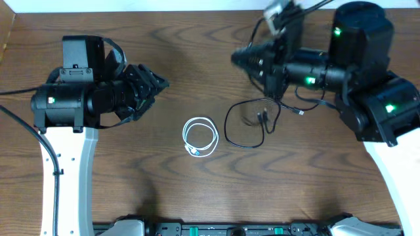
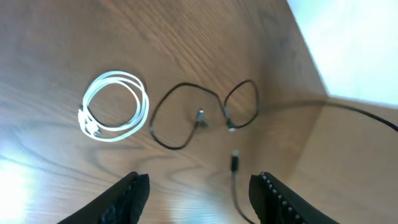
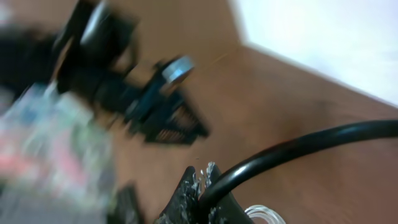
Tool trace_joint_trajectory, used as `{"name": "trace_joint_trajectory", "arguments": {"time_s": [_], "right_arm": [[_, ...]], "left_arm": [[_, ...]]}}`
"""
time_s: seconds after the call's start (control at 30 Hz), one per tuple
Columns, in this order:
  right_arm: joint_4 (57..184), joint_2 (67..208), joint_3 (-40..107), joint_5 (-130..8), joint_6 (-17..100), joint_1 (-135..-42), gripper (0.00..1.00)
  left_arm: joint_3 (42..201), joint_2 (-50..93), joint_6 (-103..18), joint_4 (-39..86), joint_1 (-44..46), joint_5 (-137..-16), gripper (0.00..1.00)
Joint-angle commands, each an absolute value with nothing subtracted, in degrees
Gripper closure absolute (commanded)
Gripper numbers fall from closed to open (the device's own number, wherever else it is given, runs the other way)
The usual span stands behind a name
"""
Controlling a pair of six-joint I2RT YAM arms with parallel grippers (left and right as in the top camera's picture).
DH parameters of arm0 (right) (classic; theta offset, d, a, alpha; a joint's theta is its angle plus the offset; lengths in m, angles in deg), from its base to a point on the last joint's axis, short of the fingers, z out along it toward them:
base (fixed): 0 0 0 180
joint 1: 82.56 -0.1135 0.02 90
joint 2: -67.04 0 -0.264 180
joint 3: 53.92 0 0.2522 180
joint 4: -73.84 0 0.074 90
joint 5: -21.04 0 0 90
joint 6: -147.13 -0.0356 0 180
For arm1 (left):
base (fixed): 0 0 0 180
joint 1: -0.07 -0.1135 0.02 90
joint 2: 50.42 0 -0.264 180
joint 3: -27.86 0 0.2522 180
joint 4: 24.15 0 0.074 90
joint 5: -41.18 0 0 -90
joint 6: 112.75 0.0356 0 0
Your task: Untangle cables
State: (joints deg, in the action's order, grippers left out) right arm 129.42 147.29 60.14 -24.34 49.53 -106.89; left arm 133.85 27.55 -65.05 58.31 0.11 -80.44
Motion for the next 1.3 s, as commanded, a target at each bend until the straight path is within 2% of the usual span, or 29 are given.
{"name": "trace_joint_trajectory", "arguments": {"time_s": [0.0,0.03,0.07,0.1,0.23,0.4,0.5,0.83,1.03,1.2,1.27], "right_arm": [[132.9,147.3,60.3,-8.0,65.5,-107.0,0.99],[134.3,147.4,60.3,-7.1,67.2,-107.0,0.99],[136.0,147.4,60.3,-6.0,69.3,-107.0,0.99],[137.8,147.4,60.3,-4.8,71.6,-107.1,0.99],[146.3,147.4,60.3,-3.9,82.0,-108.2,0.99],[157.3,147.8,60.3,-3.9,96.7,-110.9,0.99],[160.2,148.0,60.3,-5.2,101.5,-113.1,0.99],[159.7,150.7,60.3,-8.4,101.8,-117.1,0.99],[158.7,152.1,60.3,-8.2,101.7,-117.1,0.99],[156.7,152.1,60.3,-9.1,101.2,-117.1,0.99],[155.6,152.1,60.3,-11.0,99.0,-117.1,0.99]], "left_arm": [[133.7,27.5,-75.8,58.4,0.2,-81.5,0.41],[133.7,27.5,-77.2,58.4,0.2,-82.1,0.22],[133.7,27.5,-78.6,58.4,0.2,-83.5,0.08],[133.7,27.5,-79.6,58.4,0.2,-85.2,0.08],[133.7,27.5,-81.5,57.0,0.2,-93.2,0.08],[133.7,27.5,-87.8,56.4,0.2,-95.0,0.08],[133.7,27.5,-89.7,56.4,0.2,-99.1,0.08],[133.7,27.5,-89.4,56.4,0.2,-113.0,0.09],[133.7,27.5,-89.4,56.4,0.2,-113.1,0.24],[133.7,27.5,-89.4,56.4,0.2,-112.4,0.25],[133.7,27.5,-89.5,56.4,0.2,-112.4,0.30]]}}
